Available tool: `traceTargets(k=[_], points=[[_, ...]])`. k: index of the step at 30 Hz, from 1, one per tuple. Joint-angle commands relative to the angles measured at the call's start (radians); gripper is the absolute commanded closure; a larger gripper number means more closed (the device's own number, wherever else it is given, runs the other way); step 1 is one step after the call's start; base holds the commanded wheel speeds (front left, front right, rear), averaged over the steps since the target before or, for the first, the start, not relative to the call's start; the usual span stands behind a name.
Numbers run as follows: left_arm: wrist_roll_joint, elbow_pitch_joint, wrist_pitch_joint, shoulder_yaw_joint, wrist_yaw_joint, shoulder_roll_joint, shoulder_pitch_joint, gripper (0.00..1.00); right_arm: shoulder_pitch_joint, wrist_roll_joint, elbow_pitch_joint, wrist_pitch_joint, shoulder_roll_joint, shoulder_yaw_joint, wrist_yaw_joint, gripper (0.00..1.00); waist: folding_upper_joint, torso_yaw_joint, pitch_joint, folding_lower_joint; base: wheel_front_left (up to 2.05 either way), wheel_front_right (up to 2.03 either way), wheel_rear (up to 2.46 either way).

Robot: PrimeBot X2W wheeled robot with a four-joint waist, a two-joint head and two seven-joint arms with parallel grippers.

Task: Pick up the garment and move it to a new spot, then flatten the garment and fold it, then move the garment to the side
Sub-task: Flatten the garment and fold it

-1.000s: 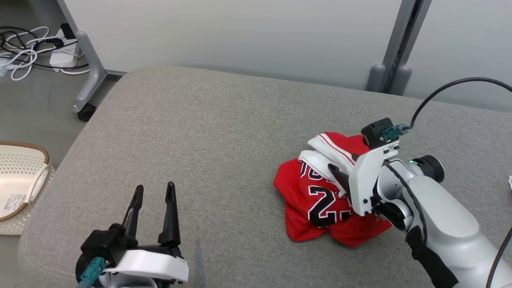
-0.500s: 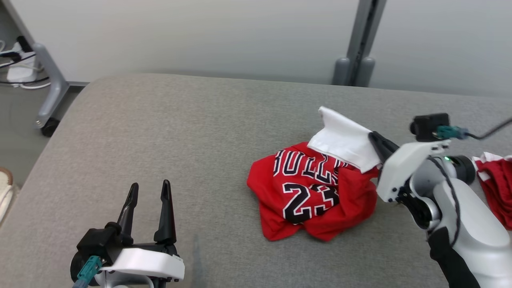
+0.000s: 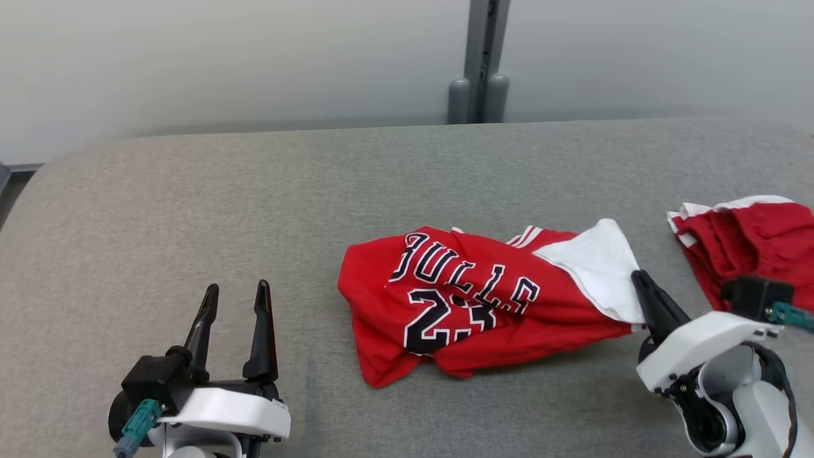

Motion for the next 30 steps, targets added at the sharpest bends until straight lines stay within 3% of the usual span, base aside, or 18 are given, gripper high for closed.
traceTargets(k=[1, 5, 6, 7, 8, 16, 23, 30], points=[[0.005, 0.004, -0.001, 0.005, -0.006, 0.004, -0.012, 0.0, 0.019, -0.001, -0.009, -0.007, -0.004, -0.011, 0.0, 1.0, -0.0001, -0.022, 0.001, 0.0, 0.0, 0.0, 0.0], [0.01, 0.012, -0.001, 0.006, -0.009, 0.004, -0.019, 0.0, 0.074, -0.024, -0.005, -0.015, 0.01, -0.055, 0.0, 1.0, -0.0001, -0.049, 0.0, 0.0, 0.0, 0.0, 0.0], [0.011, 0.014, -0.001, 0.008, -0.011, 0.004, -0.019, 0.0, 0.084, -0.03, -0.003, -0.017, 0.015, -0.066, 0.0, 0.7, -0.0001, -0.054, 0.0, 0.0, 0.0, 0.0, 0.0], [0.012, 0.017, -0.001, 0.008, -0.013, 0.004, -0.02, 0.0, 0.094, -0.037, 0.0, -0.018, 0.019, -0.074, 0.0, 0.55, -0.0001, -0.058, 0.0, 0.0, 0.0, 0.0, 0.0], [0.013, 0.02, -0.001, 0.009, -0.016, 0.004, -0.02, 0.0, 0.104, -0.045, 0.002, -0.022, 0.021, -0.092, 0.0, 0.0, -0.0001, -0.062, 0.001, 0.0, 0.0, 0.0, 0.0], [0.019, 0.039, -0.001, 0.011, -0.028, 0.004, -0.032, 0.0, 0.121, -0.125, -0.061, -0.076, 0.047, -0.18, 0.0, 0.0, -0.0001, -0.076, 0.006, 0.0, 0.0, 0.0, 0.0], [0.02, 0.052, -0.001, 0.0, -0.04, 0.004, -0.04, 0.0, 0.15, -0.116, -0.194, -0.178, 0.035, -0.123, 0.0, 0.0, -0.0001, -0.056, 0.008, 0.0, 0.0, 0.0, 0.0], [0.01, 0.08, -0.001, -0.031, -0.058, 0.003, -0.037, 0.0, 0.169, -0.12, -0.209, -0.219, 0.021, -0.093, 0.0, 0.0, -0.0001, -0.04, 0.004, 0.0, 0.0, 0.0, 0.0]])
